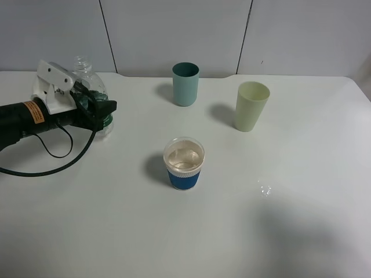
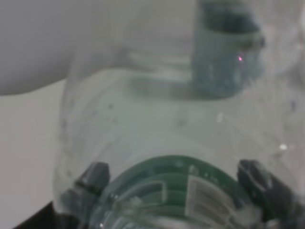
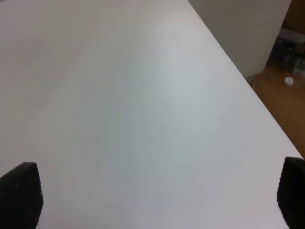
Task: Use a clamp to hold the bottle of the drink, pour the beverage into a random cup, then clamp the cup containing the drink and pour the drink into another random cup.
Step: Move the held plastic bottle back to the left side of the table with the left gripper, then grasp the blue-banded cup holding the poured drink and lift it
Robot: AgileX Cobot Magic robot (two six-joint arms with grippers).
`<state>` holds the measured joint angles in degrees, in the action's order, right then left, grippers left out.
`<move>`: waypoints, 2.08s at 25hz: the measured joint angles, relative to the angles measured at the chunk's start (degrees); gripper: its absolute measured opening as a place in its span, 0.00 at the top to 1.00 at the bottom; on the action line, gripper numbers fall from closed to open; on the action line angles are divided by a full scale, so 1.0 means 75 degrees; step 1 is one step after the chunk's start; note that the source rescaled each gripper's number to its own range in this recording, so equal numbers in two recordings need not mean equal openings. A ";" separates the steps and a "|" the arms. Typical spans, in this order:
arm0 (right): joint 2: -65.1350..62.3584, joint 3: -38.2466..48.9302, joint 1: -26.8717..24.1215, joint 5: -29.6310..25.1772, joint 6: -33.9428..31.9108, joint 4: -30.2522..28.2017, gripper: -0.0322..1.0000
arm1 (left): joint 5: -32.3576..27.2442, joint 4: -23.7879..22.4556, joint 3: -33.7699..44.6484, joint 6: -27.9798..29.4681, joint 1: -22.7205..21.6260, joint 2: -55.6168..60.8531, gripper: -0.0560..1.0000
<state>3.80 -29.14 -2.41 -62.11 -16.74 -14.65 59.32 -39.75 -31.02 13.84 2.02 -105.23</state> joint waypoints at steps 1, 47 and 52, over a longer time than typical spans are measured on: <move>0.0000 0.0000 0.0000 0.0000 0.0000 0.0000 0.05 | 0.0000 0.0000 0.0000 0.0000 0.0000 0.0000 0.88; 0.0000 0.0000 0.0000 0.0000 0.0000 0.0000 0.05 | 0.1320 0.0014 -0.0198 -0.1156 0.0000 -0.1729 0.07; 0.0000 0.0000 0.0000 0.0000 0.0000 0.0000 0.05 | 0.1144 0.0014 -0.0198 -0.1555 0.0000 -0.1701 0.01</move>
<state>3.80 -29.14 -2.41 -62.11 -16.74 -14.65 67.91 -39.65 -32.50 2.17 2.02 -117.98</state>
